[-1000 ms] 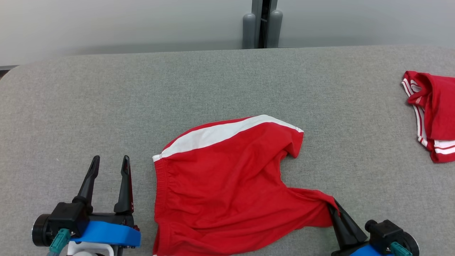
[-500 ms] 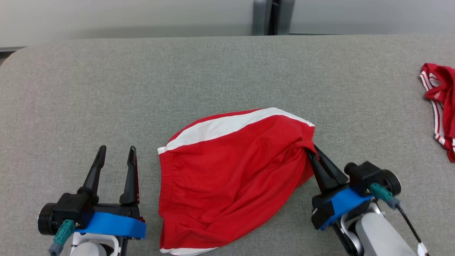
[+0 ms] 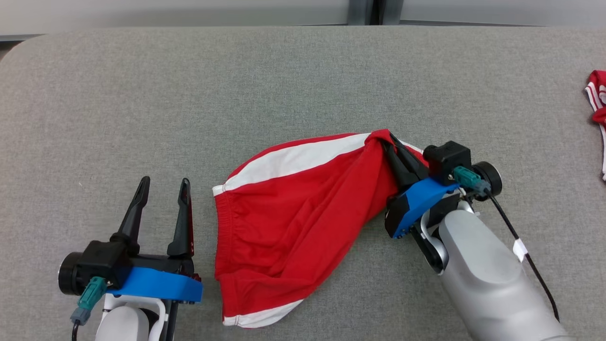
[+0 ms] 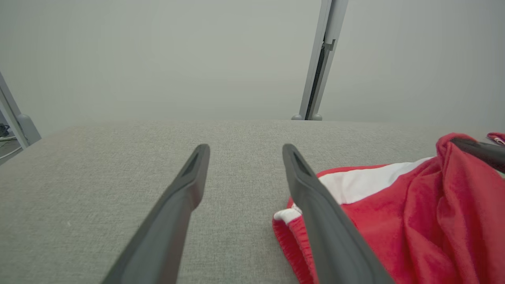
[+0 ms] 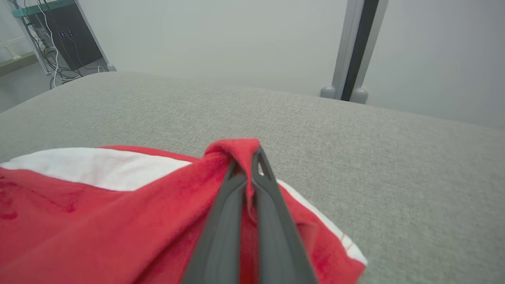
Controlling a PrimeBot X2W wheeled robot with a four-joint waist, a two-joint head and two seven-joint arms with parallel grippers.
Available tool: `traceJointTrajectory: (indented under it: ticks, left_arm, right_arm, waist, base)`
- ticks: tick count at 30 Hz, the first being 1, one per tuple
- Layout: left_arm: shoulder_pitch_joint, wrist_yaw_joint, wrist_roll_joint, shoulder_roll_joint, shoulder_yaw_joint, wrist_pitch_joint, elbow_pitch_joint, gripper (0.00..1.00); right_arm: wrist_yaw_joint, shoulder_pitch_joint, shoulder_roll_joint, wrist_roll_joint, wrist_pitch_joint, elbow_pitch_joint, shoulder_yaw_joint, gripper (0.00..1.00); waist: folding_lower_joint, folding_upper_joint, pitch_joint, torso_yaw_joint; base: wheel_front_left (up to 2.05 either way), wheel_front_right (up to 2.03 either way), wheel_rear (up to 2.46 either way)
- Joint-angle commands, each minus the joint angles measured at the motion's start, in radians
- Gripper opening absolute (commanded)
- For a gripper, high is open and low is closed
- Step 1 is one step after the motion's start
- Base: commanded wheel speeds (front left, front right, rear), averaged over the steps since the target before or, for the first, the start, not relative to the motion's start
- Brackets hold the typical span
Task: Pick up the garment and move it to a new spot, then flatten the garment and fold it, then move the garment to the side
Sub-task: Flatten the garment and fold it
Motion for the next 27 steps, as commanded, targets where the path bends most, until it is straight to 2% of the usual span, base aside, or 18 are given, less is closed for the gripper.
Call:
traceJointTrajectory:
  ticks: [1, 4, 5, 7, 10, 13, 27]
  left_arm:
    - [-0.010, 0.002, -0.002, 0.003, 0.000, -0.004, 0.002, 1.00]
    - [-0.018, 0.004, -0.007, 0.003, -0.009, -0.004, 0.005, 1.00]
    - [-0.020, 0.005, -0.007, 0.003, -0.013, -0.004, 0.006, 1.00]
    - [-0.020, 0.008, -0.009, 0.003, -0.017, -0.004, 0.008, 1.00]
    - [-0.015, 0.010, -0.010, 0.003, -0.014, -0.004, 0.008, 1.00]
    - [0.000, 0.008, -0.005, 0.003, -0.002, -0.004, 0.006, 1.00]
    - [0.054, 0.004, 0.010, 0.003, 0.033, -0.004, -0.004, 1.00]
  right_arm:
    - [-0.001, -0.023, 0.003, 0.008, -0.008, 0.015, 0.001, 0.00]
    - [-0.001, -0.074, 0.014, 0.013, -0.020, 0.086, 0.018, 0.00]
    - [-0.001, -0.086, 0.015, 0.015, -0.021, 0.105, 0.023, 0.15]
    - [-0.001, -0.100, 0.017, 0.025, -0.025, 0.127, 0.039, 1.00]
    - [-0.001, -0.092, 0.017, 0.041, -0.028, 0.098, 0.058, 1.00]
    - [-0.001, -0.041, 0.015, 0.027, -0.027, 0.038, 0.033, 1.00]
    - [-0.001, 0.280, -0.093, -0.009, -0.028, -0.266, -0.118, 1.00]
  waist:
    - [-0.0001, 0.0000, 0.003, -0.002]
    - [-0.0001, 0.0000, 0.008, -0.003]
    - [-0.0001, 0.0000, 0.008, -0.003]
    - [-0.0001, 0.0000, 0.005, -0.004]
    - [-0.0001, 0.0000, -0.006, -0.010]
    - [-0.0001, 0.0000, -0.020, -0.020]
    - [-0.0001, 0.0000, -0.092, -0.059]
  base:
    - [0.00, 0.00, 0.00]
    - [0.00, 0.00, 0.00]
    - [0.00, 0.00, 0.00]
    - [0.00, 0.00, 0.00]
    - [0.00, 0.00, 0.00]
    - [0.00, 0.00, 0.00]
    - [0.00, 0.00, 0.00]
